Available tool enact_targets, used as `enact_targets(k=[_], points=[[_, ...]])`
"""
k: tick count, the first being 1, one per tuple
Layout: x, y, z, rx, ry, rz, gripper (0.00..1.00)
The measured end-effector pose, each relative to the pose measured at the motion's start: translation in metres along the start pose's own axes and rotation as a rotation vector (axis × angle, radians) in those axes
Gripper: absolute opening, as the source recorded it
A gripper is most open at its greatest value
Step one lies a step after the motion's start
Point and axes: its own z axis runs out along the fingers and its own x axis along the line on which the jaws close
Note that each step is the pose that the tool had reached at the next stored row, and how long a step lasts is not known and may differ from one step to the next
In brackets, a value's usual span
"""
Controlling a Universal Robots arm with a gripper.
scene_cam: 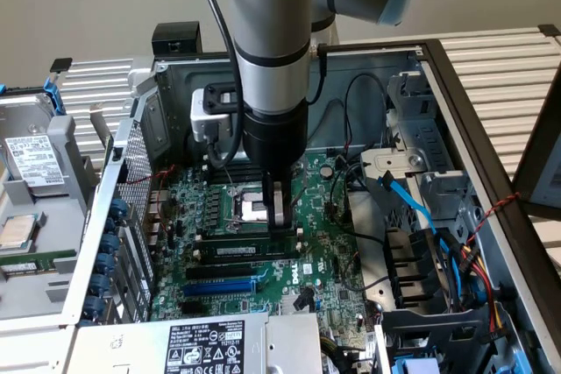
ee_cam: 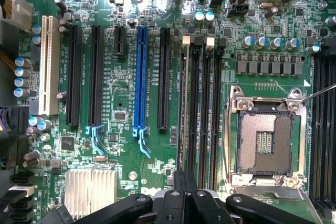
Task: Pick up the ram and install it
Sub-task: 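Press down the ram until it locks into place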
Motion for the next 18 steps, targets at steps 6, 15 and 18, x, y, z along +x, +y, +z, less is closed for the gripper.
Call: enact_targets(k=[6,15,18], points=[[0.0,0.003,-0.0023,0.0015,-0.003,-0.01,0.11],[-0.001,0.0093,-0.0174,-0.0066,-0.0028,-0.034,0.11],[-0.001,0.0217,-0.0177,-0.0067,-0.0052,-0.034,0.11]])
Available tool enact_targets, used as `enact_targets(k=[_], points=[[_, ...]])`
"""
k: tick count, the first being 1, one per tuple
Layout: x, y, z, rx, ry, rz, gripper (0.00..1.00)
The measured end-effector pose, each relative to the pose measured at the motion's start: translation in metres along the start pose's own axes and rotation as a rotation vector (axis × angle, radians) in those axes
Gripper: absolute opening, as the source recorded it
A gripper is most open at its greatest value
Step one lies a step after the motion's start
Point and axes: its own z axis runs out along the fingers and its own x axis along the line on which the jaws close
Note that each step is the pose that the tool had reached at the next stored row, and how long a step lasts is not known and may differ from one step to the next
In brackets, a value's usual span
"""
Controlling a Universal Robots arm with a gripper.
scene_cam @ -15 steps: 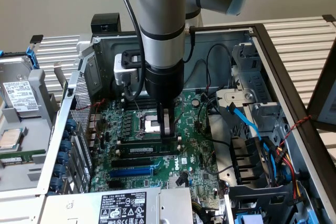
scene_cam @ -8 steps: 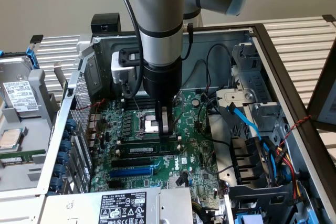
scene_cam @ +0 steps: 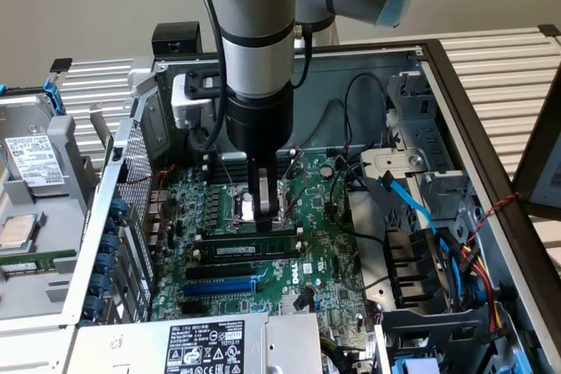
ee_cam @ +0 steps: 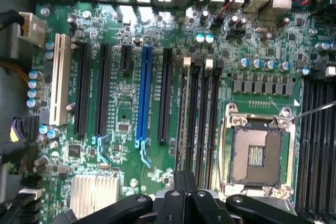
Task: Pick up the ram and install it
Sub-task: 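Press down the ram until it locks into place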
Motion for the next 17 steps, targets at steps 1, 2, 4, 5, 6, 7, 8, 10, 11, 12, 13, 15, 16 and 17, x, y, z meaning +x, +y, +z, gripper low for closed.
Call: enact_targets(k=[1,2,4,5,6,7,8,10,11,12,13,15,16,17], points=[[0.0,0.0047,0.0,0.0001,-0.0012,0.0,0.11],[0.0,0.0092,0.0,0.0001,-0.0024,0.0,0.11],[-0.001,0.0185,0.0001,0.0001,-0.0047,0.0,0.11],[-0.001,0.0228,0.0001,0.0002,-0.0055,0.0,0.11],[-0.001,0.0273,0.0004,0.0003,-0.0059,0.0,0.11],[-0.001,0.0321,0.0016,0.0014,-0.0061,0.0,0.11],[-0.001,0.0364,0.0028,0.0022,-0.0064,0.0,0.11],[-0.001,0.042,0.0062,0.0029,-0.0072,0.0,0.11],[-0.001,0.0433,0.0071,0.0034,-0.0077,0.0,0.11],[-0.001,0.0432,0.0071,0.0032,-0.0077,0.0,0.11],[-0.001,0.0432,0.0071,0.0032,-0.0077,0.0,0.11],[-0.001,0.0433,0.0086,0.0034,-0.0078,0.0,0.11],[-0.001,0.0434,0.0099,0.0036,-0.0079,0.0,0.11],[-0.001,0.0434,0.0109,0.0037,-0.0081,0.0,0.11]])
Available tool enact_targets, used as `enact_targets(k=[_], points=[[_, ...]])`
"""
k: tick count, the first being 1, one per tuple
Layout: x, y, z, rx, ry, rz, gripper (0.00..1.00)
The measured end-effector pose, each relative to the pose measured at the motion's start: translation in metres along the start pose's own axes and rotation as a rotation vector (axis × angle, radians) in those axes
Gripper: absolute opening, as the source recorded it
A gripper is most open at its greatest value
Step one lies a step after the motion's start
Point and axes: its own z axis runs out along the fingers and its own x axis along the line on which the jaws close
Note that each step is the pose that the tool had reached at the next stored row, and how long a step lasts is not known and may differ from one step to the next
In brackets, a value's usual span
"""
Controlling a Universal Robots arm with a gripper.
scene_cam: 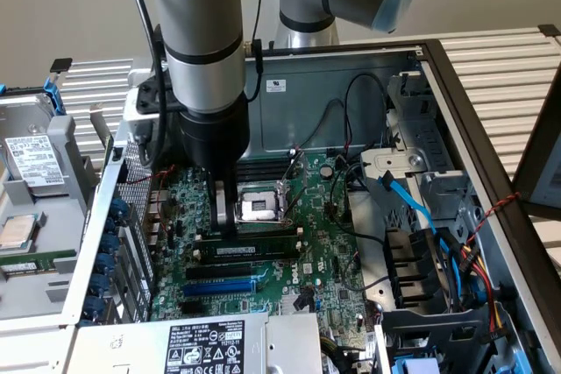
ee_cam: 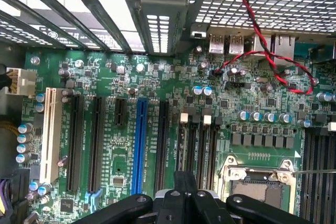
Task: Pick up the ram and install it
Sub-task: 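Press down the ram until it locks into place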
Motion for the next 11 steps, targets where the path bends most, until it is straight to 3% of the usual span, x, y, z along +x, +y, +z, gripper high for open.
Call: enact_targets(k=[11], points=[[0.0008,0.0001,0.007,-0.0005,-0.0003,0.0,0.11]])
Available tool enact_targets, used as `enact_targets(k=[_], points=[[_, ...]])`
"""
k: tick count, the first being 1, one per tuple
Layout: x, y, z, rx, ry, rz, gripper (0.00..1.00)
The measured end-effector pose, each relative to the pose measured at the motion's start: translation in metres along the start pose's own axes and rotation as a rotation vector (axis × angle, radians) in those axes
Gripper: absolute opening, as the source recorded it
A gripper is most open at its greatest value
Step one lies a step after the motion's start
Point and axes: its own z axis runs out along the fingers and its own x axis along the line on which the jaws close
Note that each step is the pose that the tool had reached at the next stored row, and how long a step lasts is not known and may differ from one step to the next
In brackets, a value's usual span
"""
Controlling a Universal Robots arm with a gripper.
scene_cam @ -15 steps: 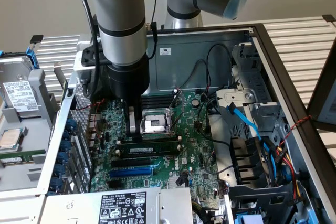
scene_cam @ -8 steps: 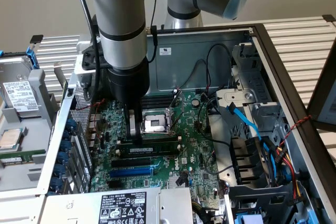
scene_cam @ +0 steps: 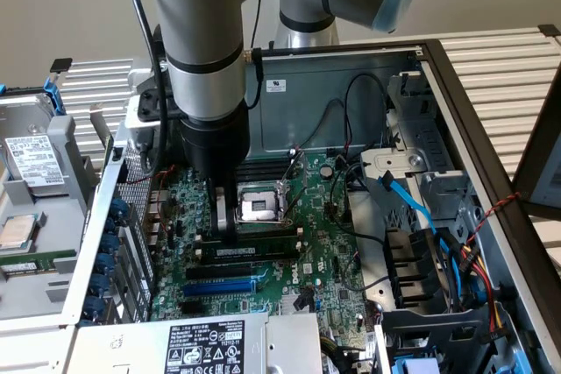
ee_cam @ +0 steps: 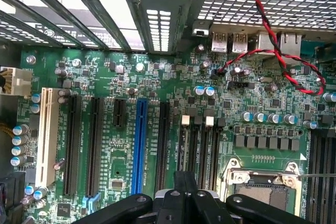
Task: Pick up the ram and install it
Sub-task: 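Press down the ram until it locks into place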
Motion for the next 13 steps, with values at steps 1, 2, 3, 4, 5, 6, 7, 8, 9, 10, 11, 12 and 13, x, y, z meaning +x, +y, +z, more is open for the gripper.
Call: enact_targets(k=[1,2,3,4,5,6,7,8,9,10,11,12,13], points=[[0.0,-0.0001,0.0003,0.0001,0.0,0.0,0.11],[0.0,-0.0001,0.0003,0.0001,0.0001,0.0,0.11],[0.0,-0.0001,0.0004,0.0002,-0.0001,0.0,0.11],[0.0,-0.0001,0.0005,0.0003,-0.0002,0.0,0.11],[0.0,-0.0001,0.0002,0.0005,-0.0011,0.0,0.11],[0.0,-0.0005,-0.0025,0.0025,-0.0029,0.0,0.11],[0.0,-0.0004,-0.0073,0.0013,-0.0021,0.0,0.11],[0.0,-0.0002,-0.0121,0.0007,-0.0014,0.0,0.11],[0.0,-0.0003,-0.0169,0.0004,-0.0012,0.0,0.11],[0.0,-0.0003,-0.0204,0.0004,-0.0013,0.0,0.11],[0.001,-0.0006,-0.0232,0.0005,-0.0013,0.0,0.11],[0.001,-0.001,-0.0257,0.0002,-0.0011,0.0,0.11],[0.002,-0.0013,-0.0272,0.0002,-0.0012,0.0,0.11]])
